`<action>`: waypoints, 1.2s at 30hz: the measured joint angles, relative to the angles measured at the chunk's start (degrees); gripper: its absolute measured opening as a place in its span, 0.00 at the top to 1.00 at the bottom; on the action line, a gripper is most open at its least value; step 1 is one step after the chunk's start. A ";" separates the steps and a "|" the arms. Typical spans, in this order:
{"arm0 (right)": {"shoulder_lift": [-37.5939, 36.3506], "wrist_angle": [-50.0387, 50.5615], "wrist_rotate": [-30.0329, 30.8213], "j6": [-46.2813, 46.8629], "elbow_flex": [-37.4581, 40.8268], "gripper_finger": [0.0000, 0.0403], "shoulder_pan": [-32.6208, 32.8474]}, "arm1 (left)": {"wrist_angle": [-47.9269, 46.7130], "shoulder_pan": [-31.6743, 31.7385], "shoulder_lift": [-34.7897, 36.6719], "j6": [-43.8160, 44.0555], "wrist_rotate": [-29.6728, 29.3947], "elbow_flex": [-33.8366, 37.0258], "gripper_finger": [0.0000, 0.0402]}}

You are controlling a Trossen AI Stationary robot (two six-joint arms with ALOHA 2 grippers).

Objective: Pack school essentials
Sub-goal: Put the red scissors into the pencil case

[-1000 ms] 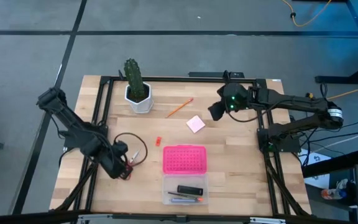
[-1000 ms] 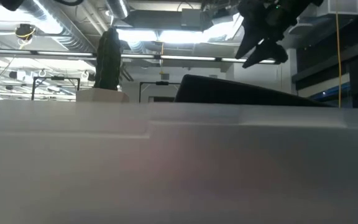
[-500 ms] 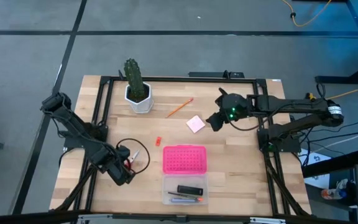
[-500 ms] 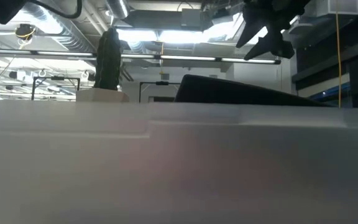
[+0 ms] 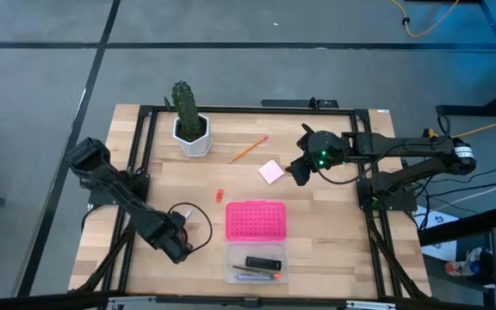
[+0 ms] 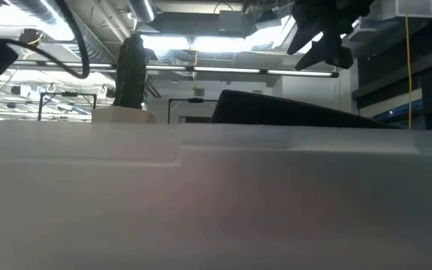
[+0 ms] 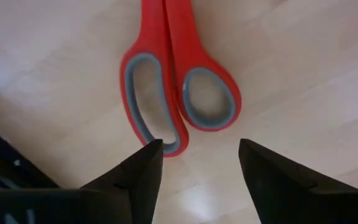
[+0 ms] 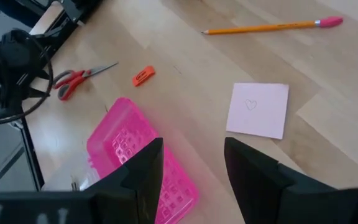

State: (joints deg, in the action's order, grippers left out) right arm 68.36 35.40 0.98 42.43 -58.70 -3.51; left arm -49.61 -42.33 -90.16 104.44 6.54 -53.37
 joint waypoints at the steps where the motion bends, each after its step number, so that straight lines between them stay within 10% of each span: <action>1: 0.00 -0.02 -0.01 -0.44 0.00 0.57 0.00 | 0.46 0.00 -0.23 0.20 -0.06 0.29 0.49; 24: 0.04 -0.89 0.17 -0.63 0.00 0.57 0.00 | 10.80 1.49 -0.15 0.11 -1.53 10.71 0.54; 36: 0.04 -1.86 0.43 0.88 0.00 0.57 0.00 | 8.50 3.58 -0.24 0.25 -1.24 9.17 0.94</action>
State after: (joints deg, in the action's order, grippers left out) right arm 68.40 33.54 1.41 43.31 -58.70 -3.51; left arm -41.11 -38.74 -90.40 104.69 5.30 -44.19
